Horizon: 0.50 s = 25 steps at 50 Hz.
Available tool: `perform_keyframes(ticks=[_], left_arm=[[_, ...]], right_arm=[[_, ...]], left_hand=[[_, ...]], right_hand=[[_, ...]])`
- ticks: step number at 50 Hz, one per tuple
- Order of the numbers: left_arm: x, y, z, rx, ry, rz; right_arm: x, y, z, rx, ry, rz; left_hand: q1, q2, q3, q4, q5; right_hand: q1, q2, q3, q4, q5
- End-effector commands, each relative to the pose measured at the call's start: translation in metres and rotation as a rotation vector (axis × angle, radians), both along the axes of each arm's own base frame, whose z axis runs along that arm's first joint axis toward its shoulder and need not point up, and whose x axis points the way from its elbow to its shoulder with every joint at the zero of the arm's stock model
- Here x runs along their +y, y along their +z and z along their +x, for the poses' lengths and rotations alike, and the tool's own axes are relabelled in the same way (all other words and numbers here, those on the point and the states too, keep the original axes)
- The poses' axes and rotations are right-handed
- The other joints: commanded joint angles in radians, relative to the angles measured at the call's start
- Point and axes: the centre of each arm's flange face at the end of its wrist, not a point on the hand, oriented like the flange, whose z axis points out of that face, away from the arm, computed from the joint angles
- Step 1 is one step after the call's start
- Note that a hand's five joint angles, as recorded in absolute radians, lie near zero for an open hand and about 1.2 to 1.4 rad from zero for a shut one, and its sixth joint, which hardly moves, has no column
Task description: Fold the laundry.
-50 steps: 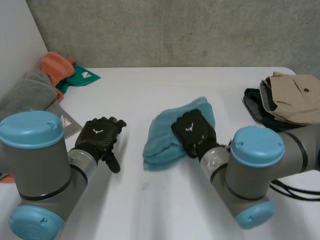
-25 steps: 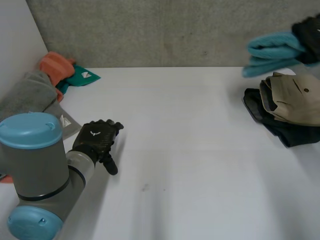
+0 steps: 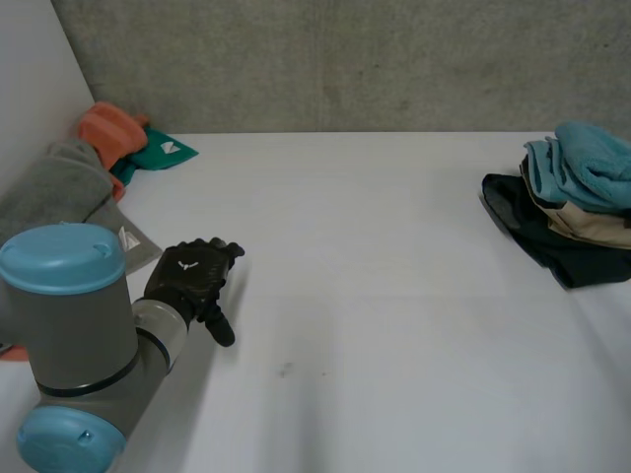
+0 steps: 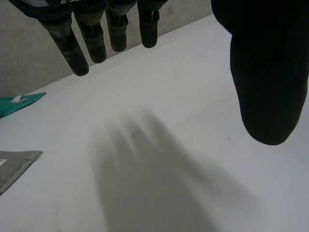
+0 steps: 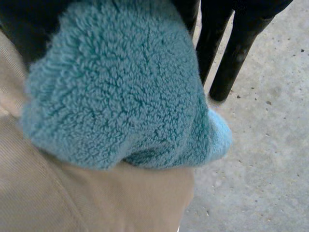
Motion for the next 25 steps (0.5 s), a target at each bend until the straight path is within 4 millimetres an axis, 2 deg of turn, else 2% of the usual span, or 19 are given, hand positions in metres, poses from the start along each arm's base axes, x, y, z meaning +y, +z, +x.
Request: perform_keyframes(ticks=[1,7,12,15,22,23,25], left_arm=[[0.001,0.0,0.0,-0.002,-0.002,0.002],[0.0,0.0,0.0,0.0,-0.001,0.001],[0.0,0.001,0.0,0.001,-0.001,-0.002],[0.0,0.002,0.0,0.002,-0.001,-0.003],[0.0,0.001,0.0,0.002,-0.002,-0.003],[0.0,0.001,0.0,0.002,-0.002,-0.002],[0.0,0.002,0.0,0.002,-0.002,-0.003]], right_arm=[[0.011,0.035,0.0,0.003,-0.021,-0.014],[0.025,0.078,-0.016,-0.008,-0.1,-0.017],[0.035,0.119,-0.032,-0.015,-0.288,-0.036],[0.038,0.131,-0.034,-0.024,-0.341,-0.02],[0.042,0.152,-0.028,-0.06,-0.35,0.101],[0.042,0.154,-0.025,-0.063,-0.342,0.108],[0.039,0.161,-0.004,-0.062,-0.303,0.105]], left_hand=[[-0.022,-0.022,-0.029,-0.024,-0.039],[-0.022,-0.022,-0.029,-0.024,-0.039],[-0.022,-0.022,-0.029,-0.024,-0.039],[-0.022,-0.022,-0.029,-0.024,-0.039],[-0.022,-0.022,-0.029,-0.024,-0.039],[-0.022,-0.022,-0.029,-0.024,-0.039],[-0.022,-0.022,-0.029,-0.024,-0.039]], right_hand=[[-0.262,-0.411,-0.437,-0.438,-0.457],[-0.262,-0.411,-0.437,-0.438,-0.457],[-0.262,-0.411,-0.437,-0.438,-0.457],[-0.262,-0.411,-0.437,-0.438,-0.457],[-0.262,-0.411,-0.437,-0.438,-0.457],[-0.262,-0.411,-0.437,-0.438,-0.457],[-0.262,-0.411,-0.437,-0.438,-0.457]])
